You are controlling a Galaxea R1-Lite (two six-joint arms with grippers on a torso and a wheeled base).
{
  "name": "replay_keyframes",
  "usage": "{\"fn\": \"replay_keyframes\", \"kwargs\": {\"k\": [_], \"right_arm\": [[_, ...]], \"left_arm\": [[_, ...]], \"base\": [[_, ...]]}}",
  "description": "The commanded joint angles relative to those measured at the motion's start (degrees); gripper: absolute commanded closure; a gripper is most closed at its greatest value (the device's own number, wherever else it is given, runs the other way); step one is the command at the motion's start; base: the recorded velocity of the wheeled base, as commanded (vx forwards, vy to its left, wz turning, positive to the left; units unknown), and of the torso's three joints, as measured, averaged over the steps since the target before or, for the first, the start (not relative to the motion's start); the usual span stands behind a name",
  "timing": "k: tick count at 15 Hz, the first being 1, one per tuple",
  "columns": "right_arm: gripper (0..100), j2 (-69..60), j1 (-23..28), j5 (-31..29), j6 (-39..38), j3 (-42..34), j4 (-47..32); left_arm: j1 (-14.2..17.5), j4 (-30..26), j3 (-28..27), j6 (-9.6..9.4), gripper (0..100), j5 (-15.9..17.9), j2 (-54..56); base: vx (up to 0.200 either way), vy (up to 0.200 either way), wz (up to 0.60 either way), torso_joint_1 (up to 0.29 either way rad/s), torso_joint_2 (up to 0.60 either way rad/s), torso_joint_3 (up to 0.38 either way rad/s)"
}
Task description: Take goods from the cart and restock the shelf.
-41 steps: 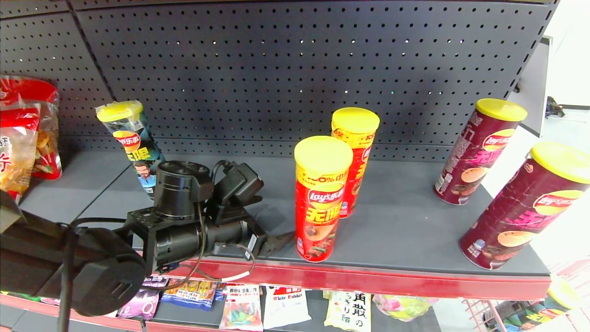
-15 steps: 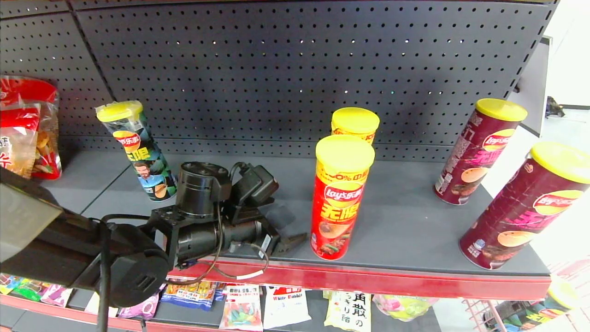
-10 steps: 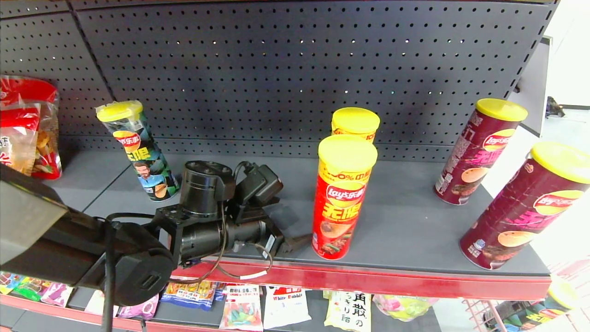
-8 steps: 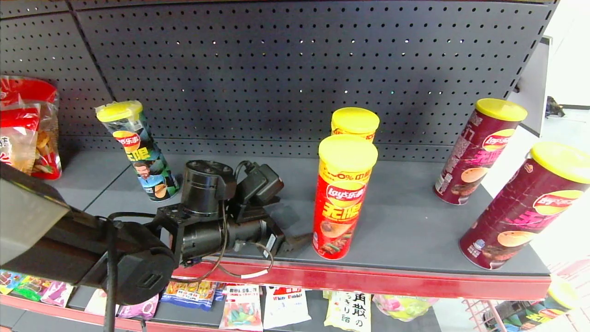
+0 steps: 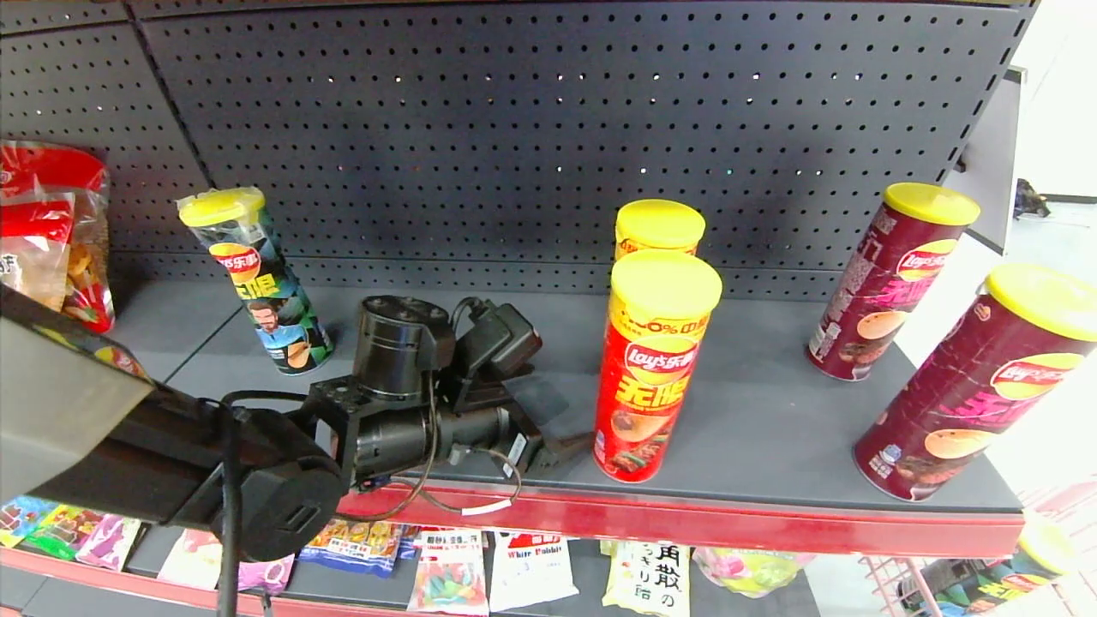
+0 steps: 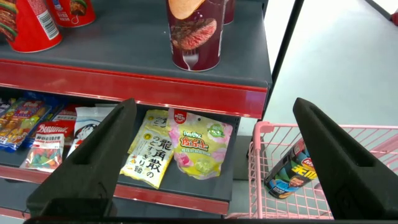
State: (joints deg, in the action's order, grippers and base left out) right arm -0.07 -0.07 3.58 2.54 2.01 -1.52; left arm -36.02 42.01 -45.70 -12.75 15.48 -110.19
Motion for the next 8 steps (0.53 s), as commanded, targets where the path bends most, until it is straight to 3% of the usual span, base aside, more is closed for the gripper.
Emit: {"fn": "replay_keyframes", "kwargs": {"k": [1,8], "right_arm": [[0,0.1,0.0,0.0,0.0,0.0,-0.1],[0,0.1,0.0,0.0,0.0,0.0,0.0]], "left_arm": [[-0.2,0.0,-0.2,0.01,0,0.0,-0.2],[-0.2,0.0,-0.1,0.01,0,-0.1,-0.3]], "base": [[0.000,0.000,0.00,0.000,0.00,0.000],[0.000,0.000,0.00,0.000,0.00,0.000]]}}
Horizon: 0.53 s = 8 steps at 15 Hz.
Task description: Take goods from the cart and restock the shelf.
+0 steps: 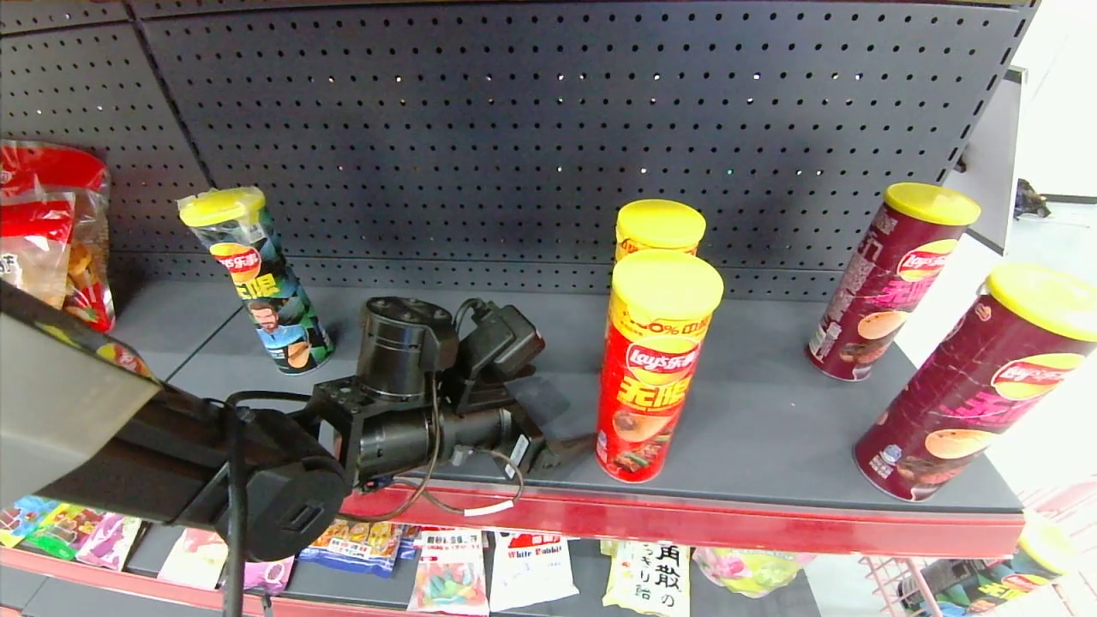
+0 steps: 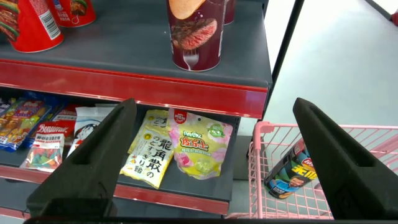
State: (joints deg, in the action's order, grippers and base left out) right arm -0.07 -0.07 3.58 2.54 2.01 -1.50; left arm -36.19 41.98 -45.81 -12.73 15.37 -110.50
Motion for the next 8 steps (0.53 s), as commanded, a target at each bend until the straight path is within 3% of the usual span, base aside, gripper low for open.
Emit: {"fn": "replay_keyframes", "kwargs": {"k": [1,4,6,7,8], "right_arm": [[0,0.1,0.0,0.0,0.0,0.0,0.0],[0,0.1,0.0,0.0,0.0,0.1,-0.3],[0,0.1,0.0,0.0,0.0,0.1,-0.3],[0,0.1,0.0,0.0,-0.1,0.1,-0.3],[0,0.1,0.0,0.0,-0.1,0.1,-0.3]], "left_arm": [[0.2,0.0,0.4,0.07,0,-0.3,0.6],[5.0,0.0,5.4,0.33,0,-0.5,8.2],[9.3,-0.5,13.6,0.42,0,-0.6,20.0],[11.1,-0.9,17.4,0.51,0,-1.3,26.1],[12.6,-2.9,20.8,0.51,0,-4.1,32.7]], "base": [[0.000,0.000,0.00,0.000,0.00,0.000],[0.000,0.000,0.00,0.000,0.00,0.000],[0.000,0.000,0.00,0.000,0.00,0.000],[0.000,0.000,0.00,0.000,0.00,0.000],[0.000,0.000,0.00,0.000,0.00,0.000]]}}
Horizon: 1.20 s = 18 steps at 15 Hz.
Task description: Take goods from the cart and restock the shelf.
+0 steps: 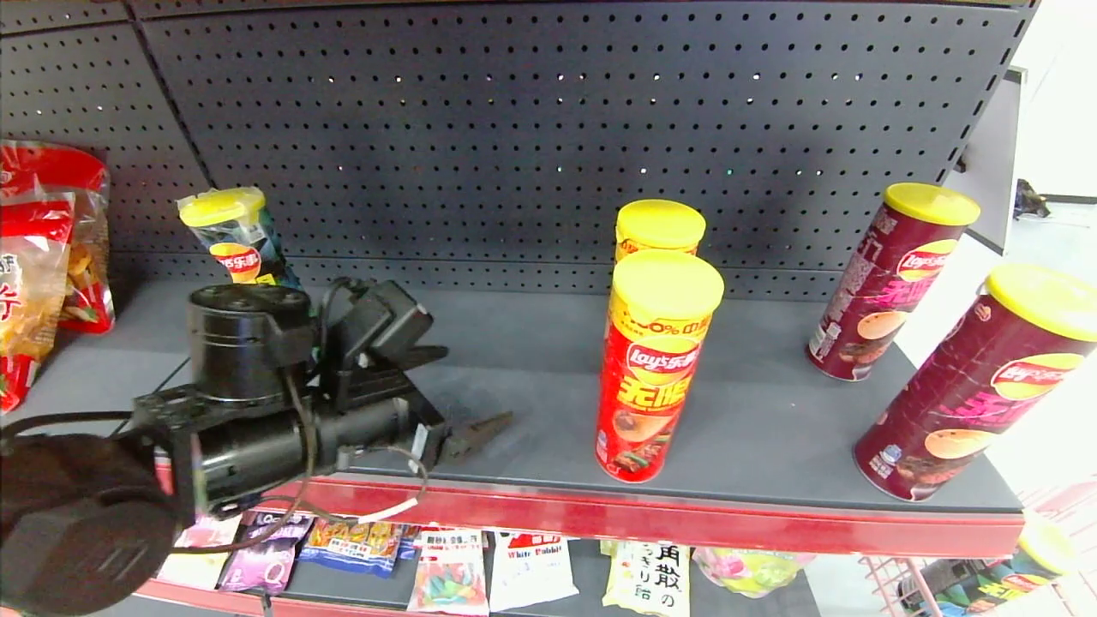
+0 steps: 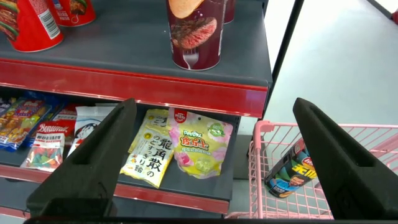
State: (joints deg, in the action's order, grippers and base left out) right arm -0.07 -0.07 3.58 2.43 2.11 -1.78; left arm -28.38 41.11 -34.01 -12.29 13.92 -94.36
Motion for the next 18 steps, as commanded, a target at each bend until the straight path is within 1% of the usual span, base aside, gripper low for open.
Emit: {"fn": "replay_keyframes", "kwargs": {"k": [1,2,3,4,5,6,7,8,9,10,11,12,13,14,15,18], "right_arm": [[0,0.1,0.0,0.2,0.0,-0.1,0.2],[0,0.1,0.0,0.3,-0.1,-0.1,0.3],[0,0.1,0.0,0.1,-0.7,-0.1,0.3],[0,0.1,0.0,0.1,-0.8,-0.2,0.3],[0,0.1,0.0,0.1,-1.0,-0.1,0.3],[0,0.1,0.0,0.0,-1.3,-0.1,0.3],[0,0.1,0.0,0.0,-1.3,-0.1,0.3],[0,0.1,0.0,0.0,-1.3,-0.2,0.3],[0,0.1,0.0,0.1,-1.5,-0.2,0.4],[0,0.1,0.0,0.1,-1.5,-0.2,0.4],[0,0.1,0.0,0.1,-1.5,-0.2,0.4],[0,0.1,0.0,0.1,-1.5,-0.2,0.4],[0,0.1,0.0,0.1,-1.6,-0.2,0.4],[0,0.1,0.0,0.1,-1.6,-0.2,0.4],[0,0.1,0.0,0.0,-3.5,-0.2,0.5],[0,0.1,0.0,0.1,-3.0,-0.2,0.4]], "left_arm": [[5.9,-5.7,11.3,0.07,0,-6.5,23.3],[7.2,-12.4,12.9,-0.02,0,-10.8,31.3],[7.6,-21.3,13.4,-0.02,0,-14.4,39.8],[8.2,-33.2,12.8,-0.28,0,-19.9,48.3],[8.3,-45.2,12.0,0.07,0,-22.2,56.1],[8.3,-51.4,12.4,0.86,0,-21.6,63.0],[8.5,-52.9,13.7,0.69,0,-21.7,68.7],[9.0,-53.7,13.8,0.25,0,-23.3,71.7],[9.7,-53.6,13.6,0.42,0,-24.7,72.6],[9.7,-53.5,13.1,0.16,0,-25.3,72.8],[9.7,-53.4,13.0,0.16,0,-25.3,72.8],[9.7,-53.3,12.6,-0.72,0,-25.3,72.7],[9.7,-53.3,12.6,-1.07,0,-25.3,73.0],[9.7,-53.3,12.6,-1.07,0,-25.3,73.0],[9.7,-53.2,12.5,-1.16,0,-25.3,73.6],[9.7,-53.2,12.5,-1.51,0,-25.4,73.8]], "base": [[0.000,0.000,0.00,0.000,0.00,0.000],[0.000,0.000,0.00,0.000,0.00,0.000],[0.000,0.000,0.00,0.000,0.00,0.000],[0.000,0.000,0.00,0.000,0.00,0.000],[0.000,0.000,0.00,0.000,0.00,0.000],[0.000,0.000,0.00,0.000,0.00,0.000],[0.000,0.000,0.00,0.000,0.00,0.000],[0.000,0.000,0.00,0.000,0.00,0.000],[0.000,0.000,0.00,0.000,0.00,0.000],[0.000,0.000,0.00,0.000,0.00,0.000],[0.000,0.000,0.00,0.000,0.00,0.000],[0.000,0.000,0.00,0.000,0.00,0.000],[0.000,0.000,0.00,0.000,0.00,0.000],[0.000,0.000,0.00,0.000,0.00,0.000],[0.000,0.000,0.00,0.000,0.00,0.000],[0.000,0.000,0.00,0.000,0.00,0.000]]}}
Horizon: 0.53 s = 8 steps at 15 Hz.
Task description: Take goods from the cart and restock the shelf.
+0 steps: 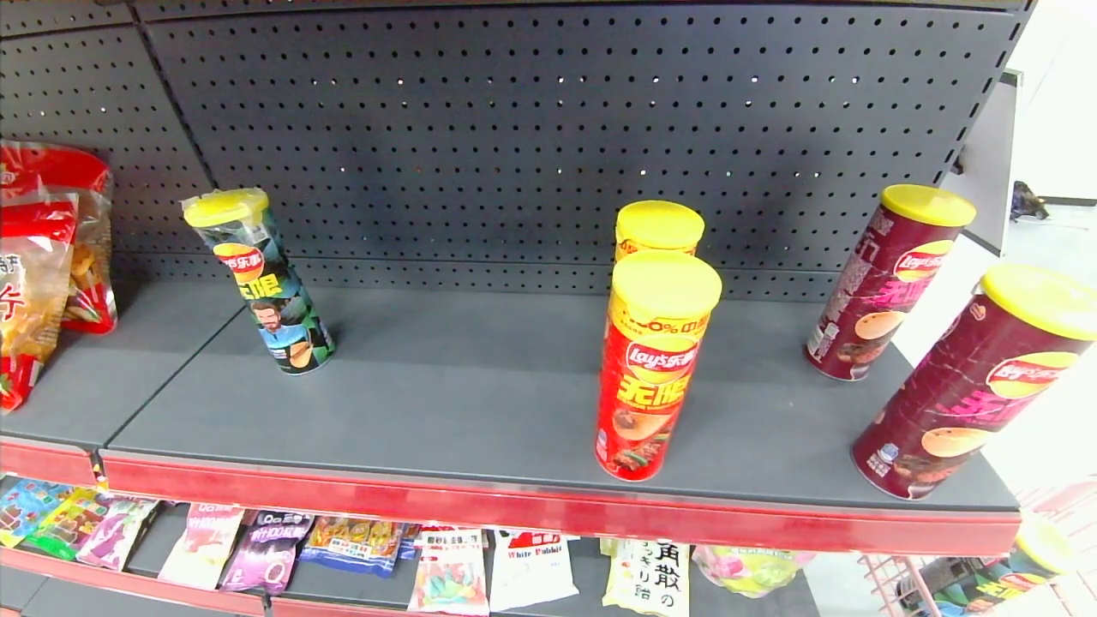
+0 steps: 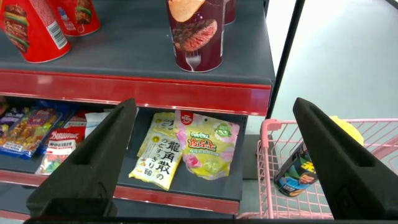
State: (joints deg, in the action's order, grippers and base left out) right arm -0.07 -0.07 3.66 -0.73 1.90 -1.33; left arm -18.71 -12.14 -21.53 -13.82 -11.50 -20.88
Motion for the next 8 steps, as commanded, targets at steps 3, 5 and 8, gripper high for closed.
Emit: {"fn": "replay_keyframes", "kwargs": {"k": [3,5,8], "right_arm": [[0,0.1,0.0,0.0,0.2,0.0,-0.1],[0,0.1,0.0,0.0,0.2,0.0,0.0],[0,0.1,0.0,0.0,0.2,0.0,0.0]], "left_arm": [[0.1,-0.1,0.5,-0.15,0,0.0,0.9],[0.1,-0.3,1.1,-0.68,0,0.0,1.9],[0.1,-0.3,2.0,-1.21,0,0.0,3.0]], "base": [[-0.067,0.000,0.00,0.001,0.00,0.001],[-0.200,0.000,0.00,0.012,0.00,0.000],[-0.200,0.000,0.00,-0.001,0.00,0.005]]}}
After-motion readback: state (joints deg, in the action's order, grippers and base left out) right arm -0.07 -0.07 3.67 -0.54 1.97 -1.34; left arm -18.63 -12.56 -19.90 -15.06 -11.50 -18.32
